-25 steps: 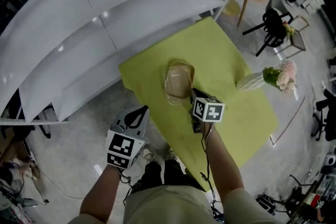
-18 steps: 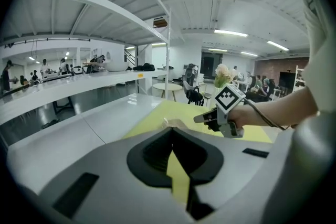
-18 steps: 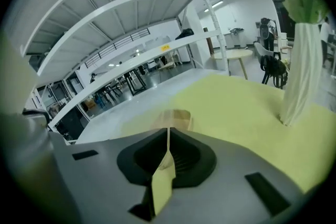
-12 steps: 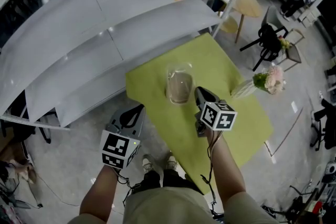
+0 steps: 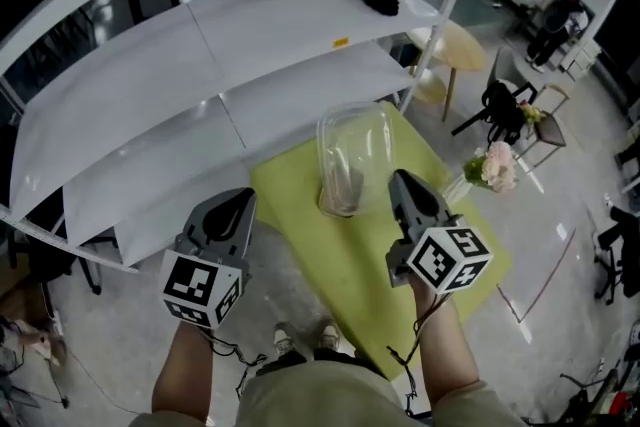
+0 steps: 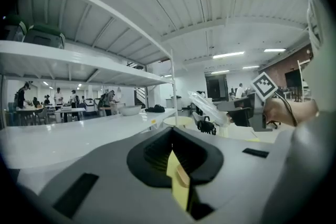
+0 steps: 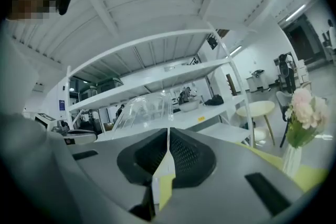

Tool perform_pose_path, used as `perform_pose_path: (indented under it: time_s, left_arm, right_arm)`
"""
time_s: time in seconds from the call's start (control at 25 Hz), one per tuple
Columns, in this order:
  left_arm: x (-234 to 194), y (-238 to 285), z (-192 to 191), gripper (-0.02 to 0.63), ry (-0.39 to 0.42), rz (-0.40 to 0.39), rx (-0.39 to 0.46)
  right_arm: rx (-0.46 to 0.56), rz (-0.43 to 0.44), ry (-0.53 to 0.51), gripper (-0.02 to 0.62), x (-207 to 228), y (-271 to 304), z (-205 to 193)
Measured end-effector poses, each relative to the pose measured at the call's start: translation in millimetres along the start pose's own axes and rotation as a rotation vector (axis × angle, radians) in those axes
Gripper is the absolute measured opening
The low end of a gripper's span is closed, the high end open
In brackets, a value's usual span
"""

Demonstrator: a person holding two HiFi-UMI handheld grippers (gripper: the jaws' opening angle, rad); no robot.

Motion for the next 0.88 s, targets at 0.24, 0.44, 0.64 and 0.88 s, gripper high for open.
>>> perform_pose_path:
  time_s: [0.24, 0.44, 0.64, 0.88]
  left_arm:
    - [18.1, -50.0, 41.2, 0.006, 0.074, 0.011, 0.094]
    - [33.3, -91.2, 57.0, 0.006, 0.111, 0.021, 0.141]
    - [39.2, -119.3, 56.3, 0.006, 0.111, 0.054, 0.158]
    - [50.7, -132.4, 40.4, 0.006, 0.069, 0.069, 0.132]
  right_arm:
    - [0.147, 0.07, -0.018, 0.02, -48.1, -57.4, 37.4]
    - [0.199, 0.112, -0.054, 0.02, -84.4, -104.6, 48.8]
    - [0.223, 0.13, -0.127, 0.02, -108.7, -137.0, 53.9]
    - [0.183, 0.12, -0.19, 0.02, -117.7, -152.4, 41.4]
Point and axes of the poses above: the fingertips, and each gripper's own axes: y forward along the fingers, x to its right, z out of its top, the point moved 9 cm from there along -y, backward along the fingers, and after that the axes turned 4 degrees about -x, right-handed, at the moved point
